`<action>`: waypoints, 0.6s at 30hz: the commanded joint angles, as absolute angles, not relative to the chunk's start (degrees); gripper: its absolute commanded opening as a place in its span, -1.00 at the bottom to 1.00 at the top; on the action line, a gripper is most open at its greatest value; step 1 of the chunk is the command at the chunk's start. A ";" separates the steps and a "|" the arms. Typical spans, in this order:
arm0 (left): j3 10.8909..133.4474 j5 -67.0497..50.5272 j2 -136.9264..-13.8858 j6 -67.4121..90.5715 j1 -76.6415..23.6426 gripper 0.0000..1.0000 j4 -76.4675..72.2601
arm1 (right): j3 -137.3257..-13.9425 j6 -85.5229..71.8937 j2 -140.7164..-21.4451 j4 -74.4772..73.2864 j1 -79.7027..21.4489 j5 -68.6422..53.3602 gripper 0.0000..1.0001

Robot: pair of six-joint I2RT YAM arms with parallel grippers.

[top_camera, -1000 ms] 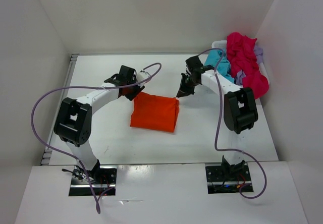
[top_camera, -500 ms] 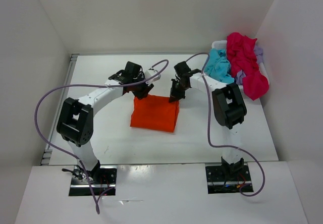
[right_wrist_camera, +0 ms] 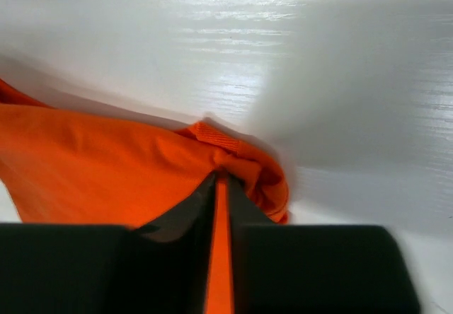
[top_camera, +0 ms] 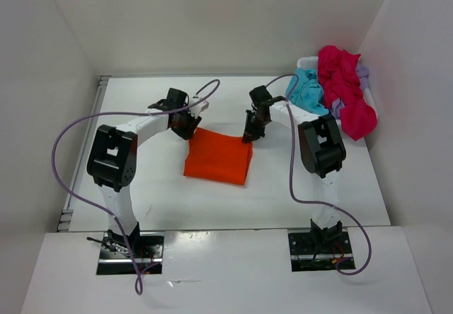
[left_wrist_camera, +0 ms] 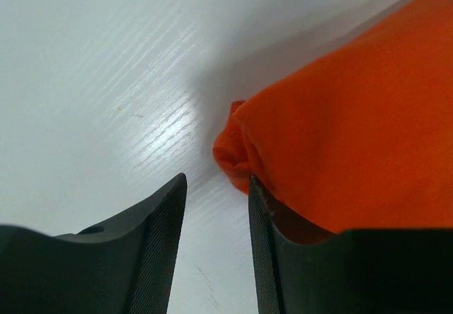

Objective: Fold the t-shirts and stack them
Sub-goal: Fold the long partially folded tshirt into a neat square, then put the neatly folded tshirt into the corner of the board with the left arm

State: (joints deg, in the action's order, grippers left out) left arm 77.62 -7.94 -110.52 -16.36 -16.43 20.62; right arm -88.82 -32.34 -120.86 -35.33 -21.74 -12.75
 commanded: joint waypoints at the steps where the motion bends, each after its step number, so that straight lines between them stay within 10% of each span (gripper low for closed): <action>1: 79.89 -7.90 -108.02 -12.40 -14.43 -0.04 22.14 | -91.76 -30.06 -116.91 -34.72 -21.36 -9.41 -0.48; 6: 76.74 -13.70 -99.07 -12.39 -11.61 0.21 27.14 | -89.39 -29.44 -107.68 -34.72 -21.36 -6.77 0.24; 12: 70.76 -35.57 -95.19 -16.08 -11.07 1.00 32.34 | -83.68 -30.58 -99.07 -35.77 -21.88 -6.24 0.39; 18: 69.26 -36.30 -101.07 -13.36 -12.22 1.00 30.76 | -79.89 -31.64 -94.23 -36.82 -22.41 -6.24 0.41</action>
State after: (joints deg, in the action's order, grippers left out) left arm 70.11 -31.62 -97.91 -14.57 -11.90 29.39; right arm -81.84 -30.79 -96.29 -35.62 -21.98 -7.46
